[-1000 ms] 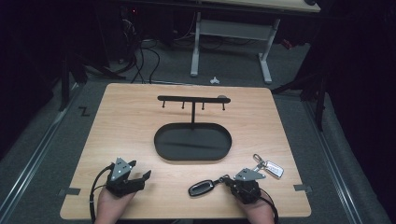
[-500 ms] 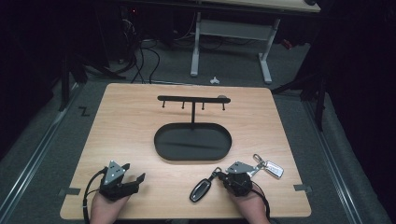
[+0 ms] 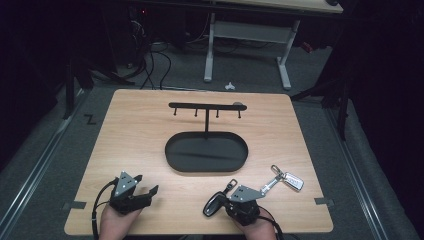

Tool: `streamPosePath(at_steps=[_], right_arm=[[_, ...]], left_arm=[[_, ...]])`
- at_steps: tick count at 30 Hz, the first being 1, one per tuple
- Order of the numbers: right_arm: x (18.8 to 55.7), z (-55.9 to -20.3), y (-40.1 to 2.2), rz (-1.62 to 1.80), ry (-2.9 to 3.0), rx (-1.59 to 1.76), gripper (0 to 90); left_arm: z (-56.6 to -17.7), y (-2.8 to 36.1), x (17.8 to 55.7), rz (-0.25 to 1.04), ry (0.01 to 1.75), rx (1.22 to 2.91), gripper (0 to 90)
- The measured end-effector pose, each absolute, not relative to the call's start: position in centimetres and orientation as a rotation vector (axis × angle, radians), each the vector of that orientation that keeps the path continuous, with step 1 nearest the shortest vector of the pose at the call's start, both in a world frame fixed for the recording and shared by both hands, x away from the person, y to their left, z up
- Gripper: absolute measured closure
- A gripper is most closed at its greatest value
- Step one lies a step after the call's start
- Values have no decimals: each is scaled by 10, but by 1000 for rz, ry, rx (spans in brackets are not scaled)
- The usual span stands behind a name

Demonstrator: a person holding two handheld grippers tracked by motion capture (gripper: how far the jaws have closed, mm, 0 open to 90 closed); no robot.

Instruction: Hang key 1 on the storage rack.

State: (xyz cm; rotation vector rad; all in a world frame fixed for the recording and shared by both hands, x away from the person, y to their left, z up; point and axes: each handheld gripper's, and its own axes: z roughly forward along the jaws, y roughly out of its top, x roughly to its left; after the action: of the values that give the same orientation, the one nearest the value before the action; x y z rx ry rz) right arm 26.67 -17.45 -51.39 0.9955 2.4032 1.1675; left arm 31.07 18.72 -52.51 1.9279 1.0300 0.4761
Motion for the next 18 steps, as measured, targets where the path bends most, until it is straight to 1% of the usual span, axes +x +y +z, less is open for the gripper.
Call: streamPosePath(at_steps=[7, 18], right_arm=[[266, -519, -169, 1152, 2433, 966, 900], [263, -518, -181, 1124, 2406, 1002, 900]], left_arm=[[-526, 187, 311, 470, 1024, 1933, 285], [-525, 176, 316, 455, 990, 1944, 285]])
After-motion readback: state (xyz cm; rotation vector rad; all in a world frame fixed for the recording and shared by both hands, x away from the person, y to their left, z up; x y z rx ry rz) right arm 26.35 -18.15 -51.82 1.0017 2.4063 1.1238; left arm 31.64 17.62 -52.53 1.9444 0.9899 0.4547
